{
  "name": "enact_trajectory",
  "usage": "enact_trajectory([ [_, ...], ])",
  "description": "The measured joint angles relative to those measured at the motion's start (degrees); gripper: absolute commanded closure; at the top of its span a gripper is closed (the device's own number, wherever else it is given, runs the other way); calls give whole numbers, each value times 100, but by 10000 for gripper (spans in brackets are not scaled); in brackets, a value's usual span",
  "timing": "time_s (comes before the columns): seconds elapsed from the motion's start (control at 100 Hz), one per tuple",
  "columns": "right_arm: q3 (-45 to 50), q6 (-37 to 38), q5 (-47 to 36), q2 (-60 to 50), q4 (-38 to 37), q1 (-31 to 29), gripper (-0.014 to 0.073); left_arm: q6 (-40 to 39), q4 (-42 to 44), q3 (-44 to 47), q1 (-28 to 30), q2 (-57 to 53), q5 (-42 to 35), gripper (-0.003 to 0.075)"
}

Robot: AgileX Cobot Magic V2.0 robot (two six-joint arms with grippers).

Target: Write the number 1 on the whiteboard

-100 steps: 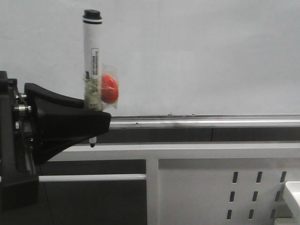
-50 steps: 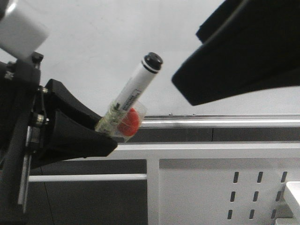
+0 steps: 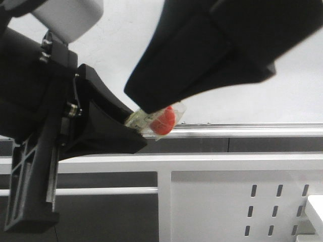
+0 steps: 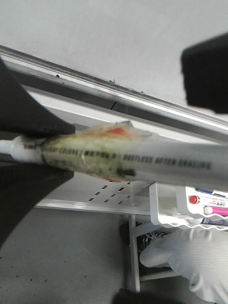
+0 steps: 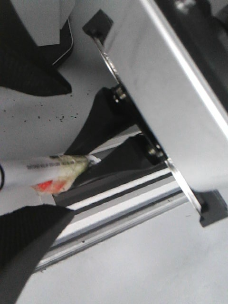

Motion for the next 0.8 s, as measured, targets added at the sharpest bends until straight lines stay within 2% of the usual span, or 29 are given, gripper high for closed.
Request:
enact_trajectory([
  [0.41, 0, 0, 59, 13, -19, 0, 181, 0, -176, -57, -10, 0, -182, 740],
  [0.5, 0, 0, 73, 13, -19, 0, 317, 0, -188, -57, -10, 0, -182, 740],
  [0.62, 0, -13, 63, 13, -141, -13, 668, 13, -148, -57, -35, 0, -182, 740],
  [0.8, -29, -13, 41, 13, -264, -24, 664, 25, -117, -57, -35, 0, -182, 731],
])
